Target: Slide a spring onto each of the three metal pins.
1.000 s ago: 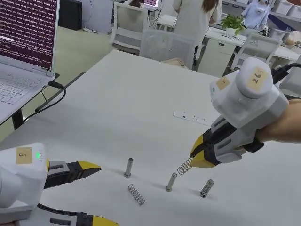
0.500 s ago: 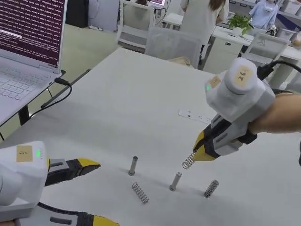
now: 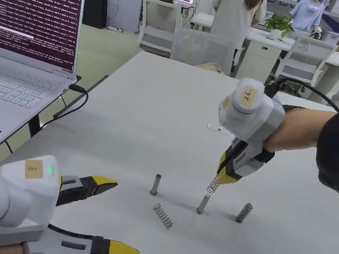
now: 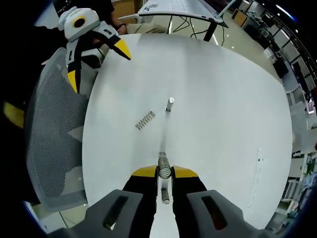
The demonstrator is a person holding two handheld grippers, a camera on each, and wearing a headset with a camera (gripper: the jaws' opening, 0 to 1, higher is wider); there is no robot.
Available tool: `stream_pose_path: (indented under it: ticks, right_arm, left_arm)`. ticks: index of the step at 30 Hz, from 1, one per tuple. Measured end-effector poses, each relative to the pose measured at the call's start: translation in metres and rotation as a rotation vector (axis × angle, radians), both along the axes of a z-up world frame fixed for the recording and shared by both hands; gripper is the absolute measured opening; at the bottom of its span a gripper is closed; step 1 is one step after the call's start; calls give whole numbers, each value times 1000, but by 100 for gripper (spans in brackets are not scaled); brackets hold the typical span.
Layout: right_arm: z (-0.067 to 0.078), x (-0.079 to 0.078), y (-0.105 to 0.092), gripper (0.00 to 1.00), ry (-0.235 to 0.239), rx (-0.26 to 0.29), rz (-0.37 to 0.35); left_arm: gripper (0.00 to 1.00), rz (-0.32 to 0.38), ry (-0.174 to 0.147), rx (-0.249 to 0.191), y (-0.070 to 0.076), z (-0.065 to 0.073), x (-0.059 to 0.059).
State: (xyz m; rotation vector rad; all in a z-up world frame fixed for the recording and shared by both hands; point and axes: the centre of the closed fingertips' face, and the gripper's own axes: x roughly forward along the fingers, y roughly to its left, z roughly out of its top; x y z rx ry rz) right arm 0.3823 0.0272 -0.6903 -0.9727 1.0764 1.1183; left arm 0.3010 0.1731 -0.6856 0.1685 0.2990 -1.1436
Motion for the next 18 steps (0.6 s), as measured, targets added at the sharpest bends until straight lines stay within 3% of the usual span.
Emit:
stream_pose_path:
  ticks: [18]
  right_arm:
    - [-8, 2, -2, 7, 17, -11, -2]
  left_arm:
    - [68, -5, 3, -4, -1, 1, 1]
